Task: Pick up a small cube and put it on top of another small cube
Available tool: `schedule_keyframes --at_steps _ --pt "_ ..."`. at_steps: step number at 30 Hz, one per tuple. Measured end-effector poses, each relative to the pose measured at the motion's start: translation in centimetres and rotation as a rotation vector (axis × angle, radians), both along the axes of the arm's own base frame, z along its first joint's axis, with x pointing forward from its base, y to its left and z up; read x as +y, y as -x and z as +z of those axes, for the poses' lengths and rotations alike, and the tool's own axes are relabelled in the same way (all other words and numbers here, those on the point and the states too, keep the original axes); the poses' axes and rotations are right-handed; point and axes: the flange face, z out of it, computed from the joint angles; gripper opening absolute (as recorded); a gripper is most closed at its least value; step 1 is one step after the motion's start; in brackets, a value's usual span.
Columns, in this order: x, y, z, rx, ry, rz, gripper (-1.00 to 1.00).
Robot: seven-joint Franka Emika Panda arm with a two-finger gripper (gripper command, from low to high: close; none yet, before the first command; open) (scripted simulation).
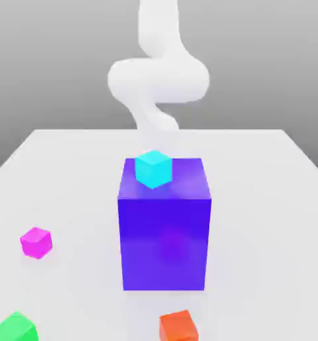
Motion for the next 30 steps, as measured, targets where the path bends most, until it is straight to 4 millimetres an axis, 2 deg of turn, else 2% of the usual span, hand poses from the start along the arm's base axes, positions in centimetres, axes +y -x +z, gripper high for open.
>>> schedule_keyframes --at_steps 2,4,6,9,11,14,17,18,21,22,30 --pt "-3.4 -2.3 -4.9 0.072 -0.024 -0.021 0.00" --pt "-6.4 -3.7 -9.8 0.139 -0.046 -0.043 0.00" --pt "-9.3 -4.4 -14.6 0.204 -0.065 -0.069 0.00" --pt "-13.3 -4.1 -21.9 0.298 -0.090 -0.112 0.00" --pt "-15.7 -3.0 -26.6 0.361 -0.103 -0.144 0.00" --pt "-18.9 -0.3 -33.2 0.457 -0.118 -0.197 0.00" --pt "-21.6 3.6 -39.2 0.553 -0.125 -0.254 0.00" --pt "-23.0 5.7 -41.0 0.584 -0.132 -0.292 0.00" --pt "-24.6 10.9 -45.7 0.683 -0.130 -0.349 0.00" --pt "-24.7 11.5 -46.5 0.698 -0.125 -0.350 0.00" --pt "-25.1 11.9 -50.9 0.712 -0.110 -0.350 0.00"
